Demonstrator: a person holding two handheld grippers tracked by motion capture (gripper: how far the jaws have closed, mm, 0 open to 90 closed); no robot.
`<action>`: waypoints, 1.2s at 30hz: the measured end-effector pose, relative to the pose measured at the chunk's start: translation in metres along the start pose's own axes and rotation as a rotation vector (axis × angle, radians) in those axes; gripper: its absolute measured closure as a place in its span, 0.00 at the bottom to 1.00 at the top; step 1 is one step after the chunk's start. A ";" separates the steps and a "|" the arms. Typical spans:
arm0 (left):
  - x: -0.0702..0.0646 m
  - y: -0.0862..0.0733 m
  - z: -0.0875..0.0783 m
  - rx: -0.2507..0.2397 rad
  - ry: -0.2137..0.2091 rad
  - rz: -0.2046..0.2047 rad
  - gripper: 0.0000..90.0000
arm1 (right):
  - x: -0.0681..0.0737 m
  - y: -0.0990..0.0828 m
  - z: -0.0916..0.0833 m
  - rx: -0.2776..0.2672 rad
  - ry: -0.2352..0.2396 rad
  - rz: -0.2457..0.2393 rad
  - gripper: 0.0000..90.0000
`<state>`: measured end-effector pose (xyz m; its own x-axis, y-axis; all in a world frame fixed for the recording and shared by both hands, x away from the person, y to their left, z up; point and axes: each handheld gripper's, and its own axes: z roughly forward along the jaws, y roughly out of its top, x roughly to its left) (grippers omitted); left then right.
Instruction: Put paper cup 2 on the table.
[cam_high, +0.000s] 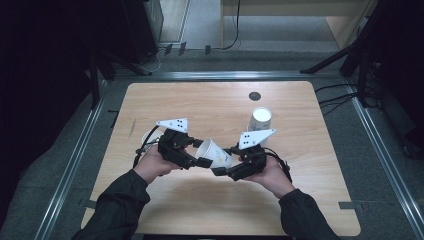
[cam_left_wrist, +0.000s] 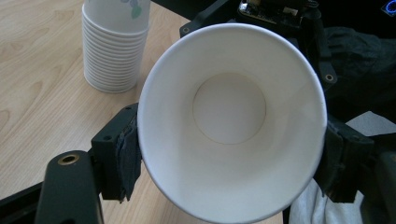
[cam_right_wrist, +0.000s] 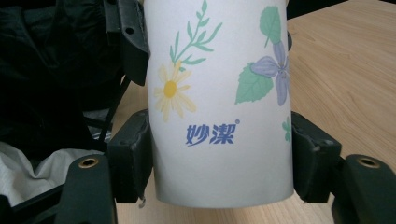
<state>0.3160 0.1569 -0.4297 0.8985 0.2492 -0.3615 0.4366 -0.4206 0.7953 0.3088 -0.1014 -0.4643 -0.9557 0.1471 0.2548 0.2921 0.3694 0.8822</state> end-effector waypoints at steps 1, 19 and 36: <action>0.000 0.000 0.000 -0.003 0.000 -0.002 0.25 | 0.000 0.000 0.000 0.000 0.000 -0.001 0.37; 0.002 0.003 -0.031 -0.042 0.053 0.020 0.25 | -0.002 -0.004 -0.003 0.072 -0.060 -0.017 0.32; 0.000 -0.005 -0.047 0.163 0.183 0.103 0.25 | 0.004 -0.010 -0.024 0.151 -0.178 -0.034 0.32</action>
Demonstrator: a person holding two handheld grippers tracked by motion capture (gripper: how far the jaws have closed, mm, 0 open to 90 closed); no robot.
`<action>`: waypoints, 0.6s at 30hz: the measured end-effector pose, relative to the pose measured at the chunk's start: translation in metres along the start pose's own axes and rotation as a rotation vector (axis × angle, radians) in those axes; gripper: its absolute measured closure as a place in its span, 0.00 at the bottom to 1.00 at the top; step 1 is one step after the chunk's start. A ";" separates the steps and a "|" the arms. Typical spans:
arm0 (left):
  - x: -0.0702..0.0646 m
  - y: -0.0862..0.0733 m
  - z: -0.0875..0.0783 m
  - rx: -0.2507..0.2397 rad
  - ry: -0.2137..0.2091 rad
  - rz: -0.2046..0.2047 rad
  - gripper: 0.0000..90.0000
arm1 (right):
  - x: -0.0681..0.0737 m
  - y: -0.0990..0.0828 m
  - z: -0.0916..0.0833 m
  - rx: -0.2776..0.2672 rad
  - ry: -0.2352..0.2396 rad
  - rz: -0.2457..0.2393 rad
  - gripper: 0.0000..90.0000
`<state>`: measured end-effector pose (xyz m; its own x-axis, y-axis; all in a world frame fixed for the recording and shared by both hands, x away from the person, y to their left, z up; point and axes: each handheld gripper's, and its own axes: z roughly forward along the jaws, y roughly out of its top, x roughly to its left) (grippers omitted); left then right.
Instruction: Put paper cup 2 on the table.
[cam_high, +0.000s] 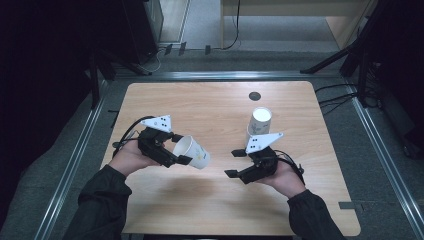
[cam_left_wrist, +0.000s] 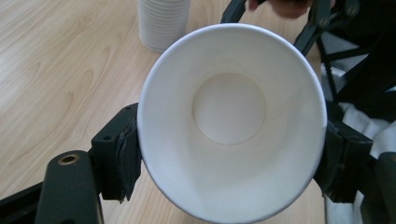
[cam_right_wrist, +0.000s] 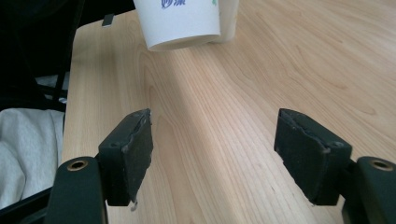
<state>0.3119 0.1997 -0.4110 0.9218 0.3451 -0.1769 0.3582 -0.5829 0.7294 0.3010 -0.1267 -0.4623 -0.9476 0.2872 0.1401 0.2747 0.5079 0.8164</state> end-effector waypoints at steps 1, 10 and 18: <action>0.000 -0.001 -0.001 0.016 0.003 0.002 0.25 | 0.001 -0.001 -0.003 0.000 -0.004 -0.004 0.32; -0.004 -0.012 -0.010 0.115 0.064 0.043 0.25 | -0.003 -0.008 -0.023 0.005 -0.061 0.014 0.32; -0.003 -0.031 -0.026 0.185 0.118 0.040 0.25 | -0.009 -0.014 -0.038 -0.007 -0.081 0.037 0.33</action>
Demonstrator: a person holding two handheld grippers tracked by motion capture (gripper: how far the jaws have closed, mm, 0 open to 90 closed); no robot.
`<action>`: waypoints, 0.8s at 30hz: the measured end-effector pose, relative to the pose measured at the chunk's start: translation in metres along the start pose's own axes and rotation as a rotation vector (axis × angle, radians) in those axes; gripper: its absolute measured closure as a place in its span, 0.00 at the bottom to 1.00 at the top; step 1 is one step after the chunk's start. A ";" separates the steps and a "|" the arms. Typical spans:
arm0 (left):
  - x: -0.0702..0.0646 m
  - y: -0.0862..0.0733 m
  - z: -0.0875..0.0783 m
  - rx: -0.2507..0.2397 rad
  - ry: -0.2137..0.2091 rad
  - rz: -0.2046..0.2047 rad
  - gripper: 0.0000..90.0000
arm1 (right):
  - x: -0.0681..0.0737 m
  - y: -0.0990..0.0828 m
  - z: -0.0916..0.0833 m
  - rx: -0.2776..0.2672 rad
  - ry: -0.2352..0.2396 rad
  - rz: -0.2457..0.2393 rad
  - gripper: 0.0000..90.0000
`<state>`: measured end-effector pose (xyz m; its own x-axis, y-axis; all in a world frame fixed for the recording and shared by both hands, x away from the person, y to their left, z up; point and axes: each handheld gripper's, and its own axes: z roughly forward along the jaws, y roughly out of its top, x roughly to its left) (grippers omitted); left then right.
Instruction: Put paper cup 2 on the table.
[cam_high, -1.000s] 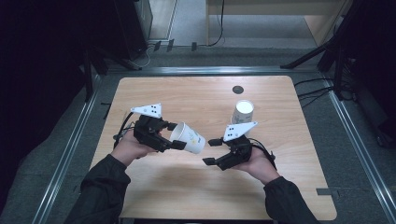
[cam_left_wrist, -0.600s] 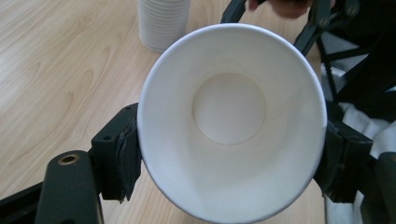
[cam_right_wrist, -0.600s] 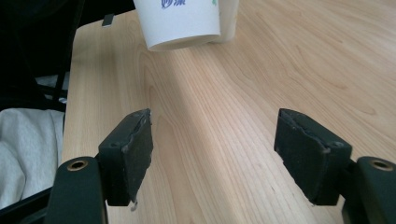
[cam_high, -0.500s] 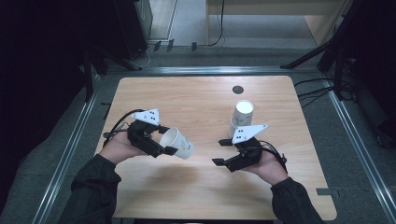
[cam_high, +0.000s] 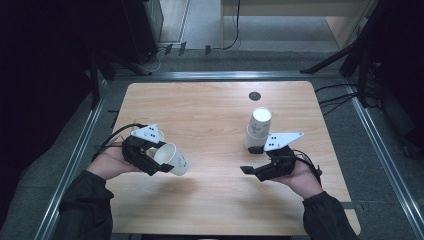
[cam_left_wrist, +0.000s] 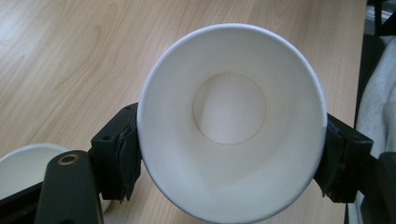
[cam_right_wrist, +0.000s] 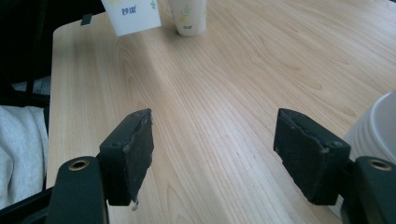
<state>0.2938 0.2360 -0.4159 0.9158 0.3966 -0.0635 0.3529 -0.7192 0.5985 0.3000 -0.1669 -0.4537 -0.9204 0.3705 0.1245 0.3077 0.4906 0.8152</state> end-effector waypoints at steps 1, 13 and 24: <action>0.000 -0.003 -0.002 0.006 0.011 -0.001 0.25 | -0.001 -0.001 -0.001 -0.003 -0.001 -0.003 0.33; 0.001 -0.031 -0.006 0.127 0.073 -0.011 0.25 | -0.004 -0.002 0.006 0.025 0.022 -0.006 0.33; 0.006 -0.044 0.001 0.224 0.104 -0.011 0.25 | -0.005 -0.002 0.008 0.029 0.025 -0.009 0.33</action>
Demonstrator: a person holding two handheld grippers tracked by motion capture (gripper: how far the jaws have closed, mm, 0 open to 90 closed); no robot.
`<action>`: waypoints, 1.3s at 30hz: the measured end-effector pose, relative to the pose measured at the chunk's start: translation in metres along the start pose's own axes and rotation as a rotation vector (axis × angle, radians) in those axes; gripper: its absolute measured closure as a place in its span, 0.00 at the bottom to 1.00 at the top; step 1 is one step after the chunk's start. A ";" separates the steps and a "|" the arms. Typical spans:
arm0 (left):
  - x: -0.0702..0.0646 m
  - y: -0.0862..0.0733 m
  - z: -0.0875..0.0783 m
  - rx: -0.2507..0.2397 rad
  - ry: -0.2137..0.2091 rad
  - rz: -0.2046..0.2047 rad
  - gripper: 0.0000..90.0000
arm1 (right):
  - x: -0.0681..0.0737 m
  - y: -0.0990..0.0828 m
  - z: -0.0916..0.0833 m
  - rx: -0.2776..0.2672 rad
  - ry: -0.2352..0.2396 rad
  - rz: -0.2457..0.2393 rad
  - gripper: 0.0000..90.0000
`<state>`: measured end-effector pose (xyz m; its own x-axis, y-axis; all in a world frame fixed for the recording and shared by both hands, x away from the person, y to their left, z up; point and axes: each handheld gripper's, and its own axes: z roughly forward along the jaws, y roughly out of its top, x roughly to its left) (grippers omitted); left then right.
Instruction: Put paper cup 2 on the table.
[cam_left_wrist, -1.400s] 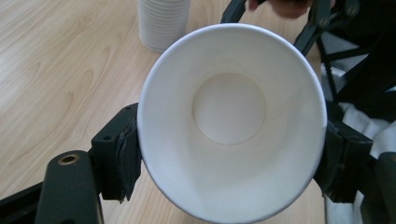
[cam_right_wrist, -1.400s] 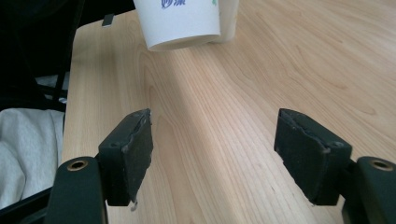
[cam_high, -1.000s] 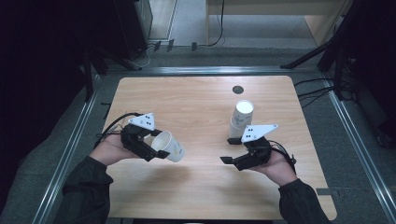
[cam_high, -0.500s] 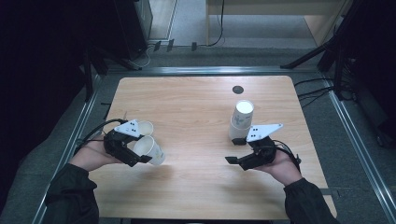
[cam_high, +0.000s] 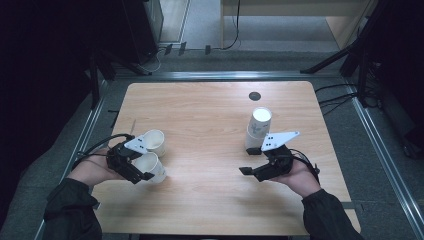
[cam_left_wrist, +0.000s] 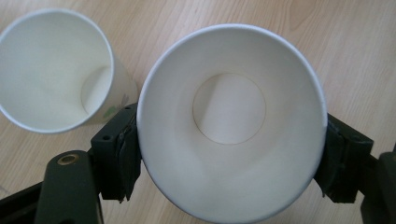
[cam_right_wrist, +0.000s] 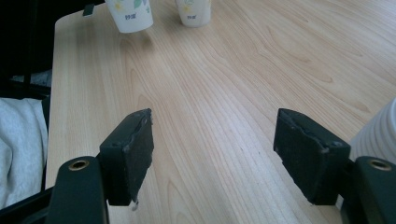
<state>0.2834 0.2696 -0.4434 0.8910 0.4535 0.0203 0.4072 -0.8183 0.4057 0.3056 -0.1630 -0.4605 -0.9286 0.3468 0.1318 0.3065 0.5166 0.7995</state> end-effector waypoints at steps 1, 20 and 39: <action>0.001 -0.001 0.002 0.013 0.005 0.001 0.25 | 0.000 0.000 0.000 0.001 0.001 0.001 0.33; 0.010 -0.011 0.021 0.109 0.056 -0.013 0.24 | 0.000 -0.003 0.001 0.016 -0.007 0.004 0.33; 0.010 -0.009 0.024 0.118 0.068 -0.027 0.21 | -0.001 -0.003 0.001 0.021 -0.011 0.000 0.33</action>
<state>0.2928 0.2733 -0.4688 0.8656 0.4951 0.0746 0.4549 -0.8398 0.2962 0.3053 -0.1641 -0.4638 -0.9262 0.3554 0.1257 0.3113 0.5327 0.7870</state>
